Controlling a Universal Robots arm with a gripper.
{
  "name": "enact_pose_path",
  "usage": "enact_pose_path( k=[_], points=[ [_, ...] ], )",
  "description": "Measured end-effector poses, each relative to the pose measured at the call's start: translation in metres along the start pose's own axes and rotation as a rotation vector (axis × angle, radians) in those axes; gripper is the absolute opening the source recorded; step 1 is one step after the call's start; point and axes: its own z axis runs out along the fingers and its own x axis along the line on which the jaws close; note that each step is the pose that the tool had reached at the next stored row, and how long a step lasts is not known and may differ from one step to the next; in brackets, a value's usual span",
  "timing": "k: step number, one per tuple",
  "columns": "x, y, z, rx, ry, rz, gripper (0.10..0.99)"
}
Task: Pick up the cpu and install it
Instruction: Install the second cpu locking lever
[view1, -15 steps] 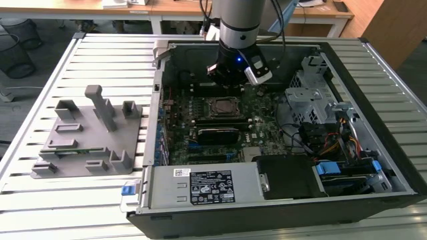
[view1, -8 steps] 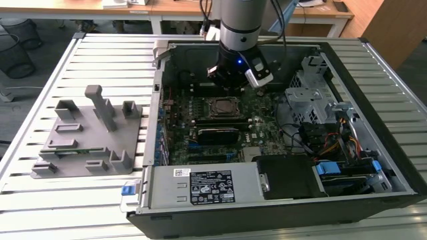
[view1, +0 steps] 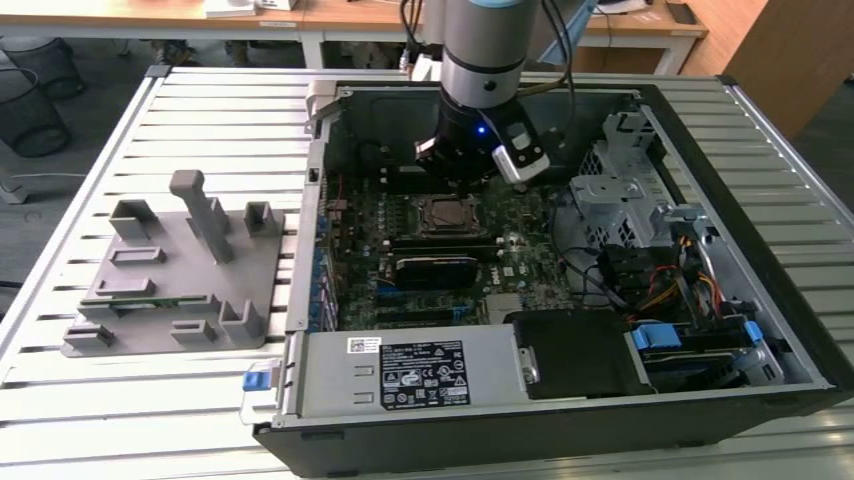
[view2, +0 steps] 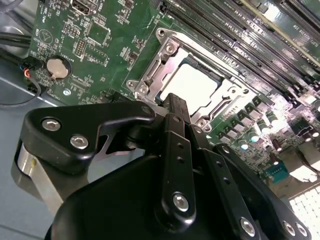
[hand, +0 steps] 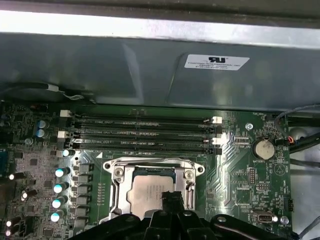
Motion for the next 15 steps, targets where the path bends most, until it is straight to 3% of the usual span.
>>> enact_pose_path(
  k=[7,15],
  points=[
    [-0.0005,-0.0032,-0.0012,0.0,0.0069,0.001,0.106],
    [-0.0002,-0.0165,-0.003,0.0,0.0071,0.001,0.106]
  ],
)
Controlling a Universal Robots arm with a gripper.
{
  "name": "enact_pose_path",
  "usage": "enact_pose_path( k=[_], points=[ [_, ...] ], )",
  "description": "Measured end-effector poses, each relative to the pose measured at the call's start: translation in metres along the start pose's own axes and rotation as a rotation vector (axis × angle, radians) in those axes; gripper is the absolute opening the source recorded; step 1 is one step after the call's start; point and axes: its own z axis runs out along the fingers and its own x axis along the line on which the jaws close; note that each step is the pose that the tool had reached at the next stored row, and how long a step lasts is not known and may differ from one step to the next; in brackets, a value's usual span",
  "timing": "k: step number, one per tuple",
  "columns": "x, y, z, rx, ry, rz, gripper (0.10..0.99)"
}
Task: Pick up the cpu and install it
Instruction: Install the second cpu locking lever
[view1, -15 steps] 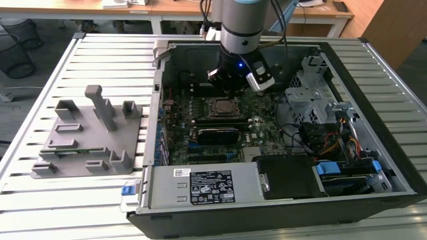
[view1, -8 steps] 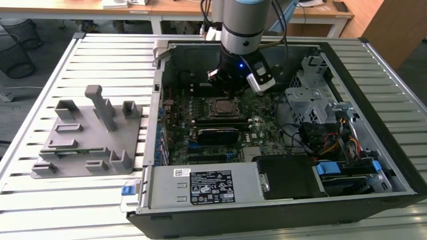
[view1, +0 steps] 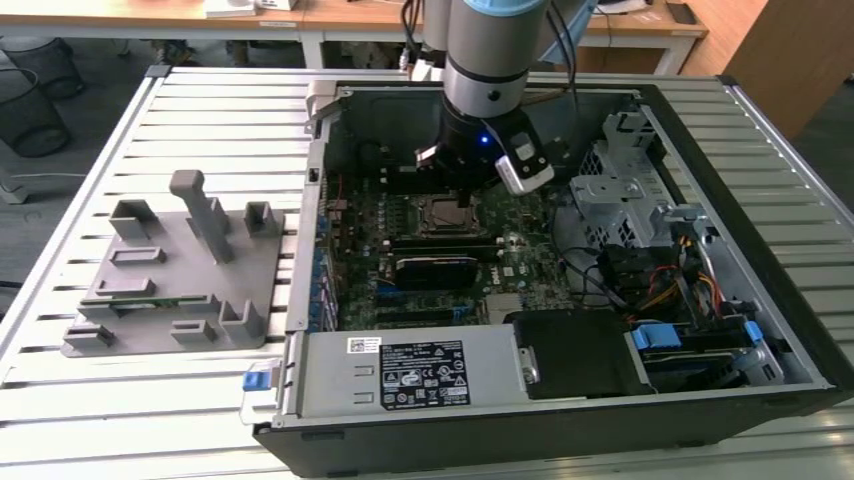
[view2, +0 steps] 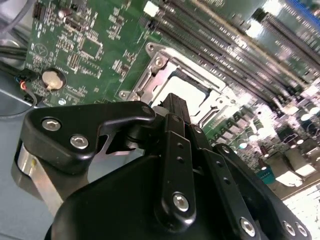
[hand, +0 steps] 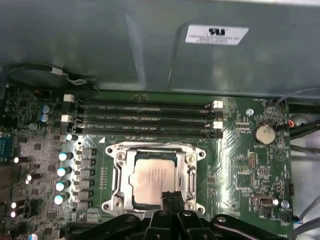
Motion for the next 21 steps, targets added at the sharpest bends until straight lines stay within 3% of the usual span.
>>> enact_pose_path(
  k=[8,10,17,21],
  points=[
    [-0.0003,-0.0052,-0.003,0.0,0.0084,0.001,0.106],
    [-0.0003,-0.0066,-0.0033,-0.005,0.0085,0.001,0.106],
    [0.0001,-0.0198,-0.0051,-0.007,0.0084,0.001,0.106],
    [-0.0012,-0.0225,-0.0055,-0.007,0.0103,0.001,0.106]
  ],
)
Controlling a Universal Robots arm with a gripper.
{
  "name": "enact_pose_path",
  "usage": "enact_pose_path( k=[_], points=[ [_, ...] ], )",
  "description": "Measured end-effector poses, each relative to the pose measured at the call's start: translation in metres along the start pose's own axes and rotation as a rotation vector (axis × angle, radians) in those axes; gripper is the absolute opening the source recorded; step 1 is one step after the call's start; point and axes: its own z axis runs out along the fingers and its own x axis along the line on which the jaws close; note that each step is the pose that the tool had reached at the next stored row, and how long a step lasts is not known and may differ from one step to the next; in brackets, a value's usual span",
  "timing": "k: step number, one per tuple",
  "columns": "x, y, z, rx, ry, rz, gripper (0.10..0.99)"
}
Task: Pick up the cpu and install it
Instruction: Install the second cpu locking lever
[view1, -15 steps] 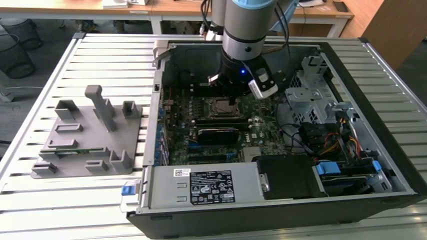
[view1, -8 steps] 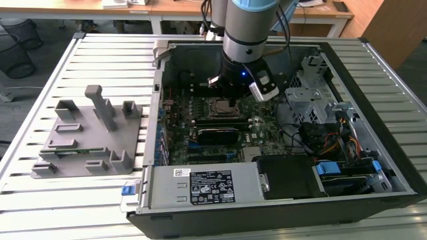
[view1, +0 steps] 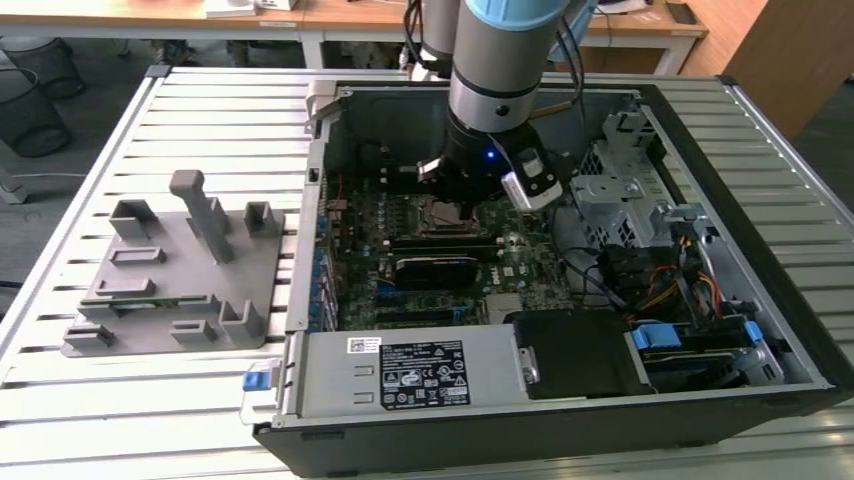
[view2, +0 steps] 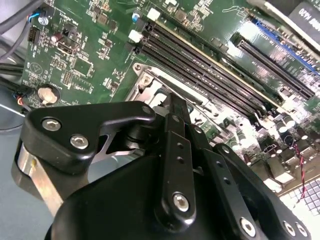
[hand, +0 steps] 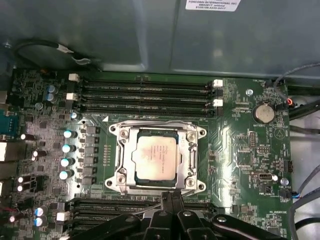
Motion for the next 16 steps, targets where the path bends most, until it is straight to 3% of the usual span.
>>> enact_pose_path(
  k=[10,16],
  points=[
    [0.0003,-0.0082,-0.0012,-0.001,0.0067,0.0,0.106],
    [0.0105,-0.0081,-0.0013,-0.001,0.0069,-0.002,0.106]
  ],
)
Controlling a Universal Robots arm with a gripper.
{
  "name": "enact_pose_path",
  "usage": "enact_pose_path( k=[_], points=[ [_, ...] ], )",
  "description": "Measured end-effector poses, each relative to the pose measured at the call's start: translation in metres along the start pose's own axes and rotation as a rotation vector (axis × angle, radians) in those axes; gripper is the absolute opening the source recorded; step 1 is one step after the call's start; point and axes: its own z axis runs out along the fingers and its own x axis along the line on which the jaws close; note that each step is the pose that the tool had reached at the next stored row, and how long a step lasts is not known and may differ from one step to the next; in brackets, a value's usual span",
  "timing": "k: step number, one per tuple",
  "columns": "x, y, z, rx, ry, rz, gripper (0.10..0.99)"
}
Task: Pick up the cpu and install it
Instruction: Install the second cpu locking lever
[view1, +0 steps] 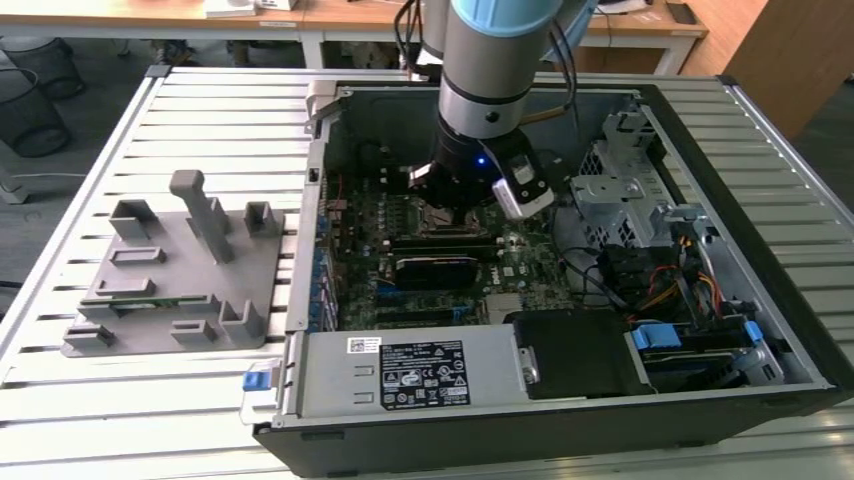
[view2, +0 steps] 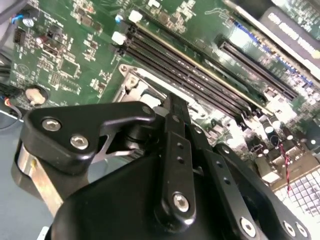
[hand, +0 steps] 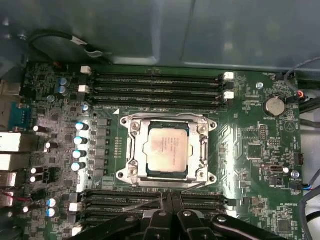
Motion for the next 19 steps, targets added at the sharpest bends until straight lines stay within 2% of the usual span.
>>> enact_pose_path(
  k=[10,19],
  points=[
    [0.0062,-0.0005,0.0005,0.0,0.0001,0.0,0.106],
    [0.0145,-0.0007,0.0042,0.0,0.0001,0.0,0.106]
  ],
)
